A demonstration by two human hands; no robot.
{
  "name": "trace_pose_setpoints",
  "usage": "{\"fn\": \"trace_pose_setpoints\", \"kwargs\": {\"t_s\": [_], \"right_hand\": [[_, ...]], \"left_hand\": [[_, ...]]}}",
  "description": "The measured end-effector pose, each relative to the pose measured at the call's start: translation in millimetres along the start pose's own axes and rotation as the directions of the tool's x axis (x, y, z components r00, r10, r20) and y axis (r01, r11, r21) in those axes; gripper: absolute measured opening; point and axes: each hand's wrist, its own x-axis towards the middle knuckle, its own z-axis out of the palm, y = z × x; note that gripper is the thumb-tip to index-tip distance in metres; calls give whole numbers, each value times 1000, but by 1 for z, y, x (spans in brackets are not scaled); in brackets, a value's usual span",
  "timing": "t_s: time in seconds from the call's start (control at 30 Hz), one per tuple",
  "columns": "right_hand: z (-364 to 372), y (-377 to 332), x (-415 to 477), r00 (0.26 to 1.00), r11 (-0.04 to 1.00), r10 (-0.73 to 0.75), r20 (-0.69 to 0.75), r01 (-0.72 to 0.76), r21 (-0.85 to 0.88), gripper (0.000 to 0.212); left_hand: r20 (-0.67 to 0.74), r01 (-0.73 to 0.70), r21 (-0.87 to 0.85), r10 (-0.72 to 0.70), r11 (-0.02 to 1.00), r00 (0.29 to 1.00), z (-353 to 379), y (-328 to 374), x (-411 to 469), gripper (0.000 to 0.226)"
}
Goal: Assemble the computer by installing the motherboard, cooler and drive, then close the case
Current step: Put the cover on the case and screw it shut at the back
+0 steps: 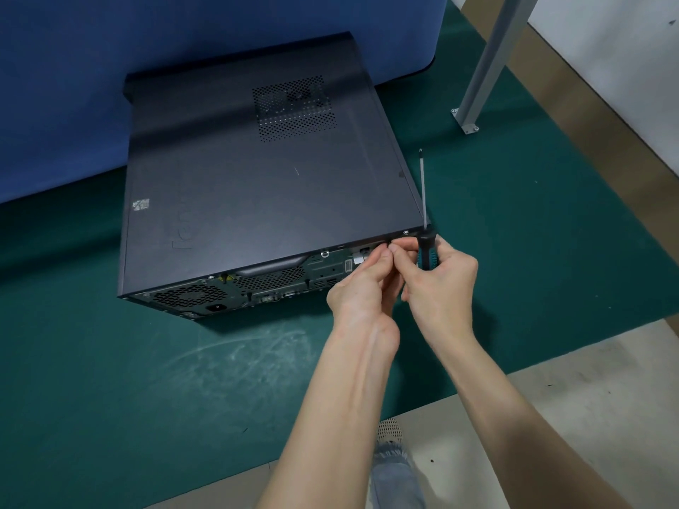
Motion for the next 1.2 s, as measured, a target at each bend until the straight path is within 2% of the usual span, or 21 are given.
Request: {"fn": "trace_pose_setpoints", "kwargs": {"t_s": [0.07, 0.23, 0.4, 0.53, 0.7, 1.03, 1.2], "right_hand": [[1, 0, 0, 997, 995, -80, -13, 79, -58, 13], [2, 2, -3, 961, 947, -276, -11, 270, -173, 8], [3, 7, -1, 878, 834, -478, 21, 461, -304, 3], [0, 15, 4, 830, 760, -557, 21, 520, -390, 6], [1, 20, 9, 826, 766, -564, -6, 521, -377, 9], [12, 22, 5, 893, 900, -420, -162, 386, -204, 22], [12, 23, 6, 884, 889, -437, -166, 396, -229, 16]], "left_hand": [[-14, 4, -17, -5, 1000, 1000, 1, 0, -1, 14], [-35, -6, -37, 4, 999, 999, 0, -1, -3, 15], [-28, -33, -62, 32, 998, 999, -1, -5, -3, 16], [-17, -49, -67, 48, 997, 999, -1, -7, -3, 20], [-8, -54, -62, 54, 997, 999, -1, -7, -2, 20], [-47, -144, 3, 144, 990, 988, 1, -13, 9, 15], [-39, -276, 46, 277, 960, 960, 1, -16, 12, 6]]}}
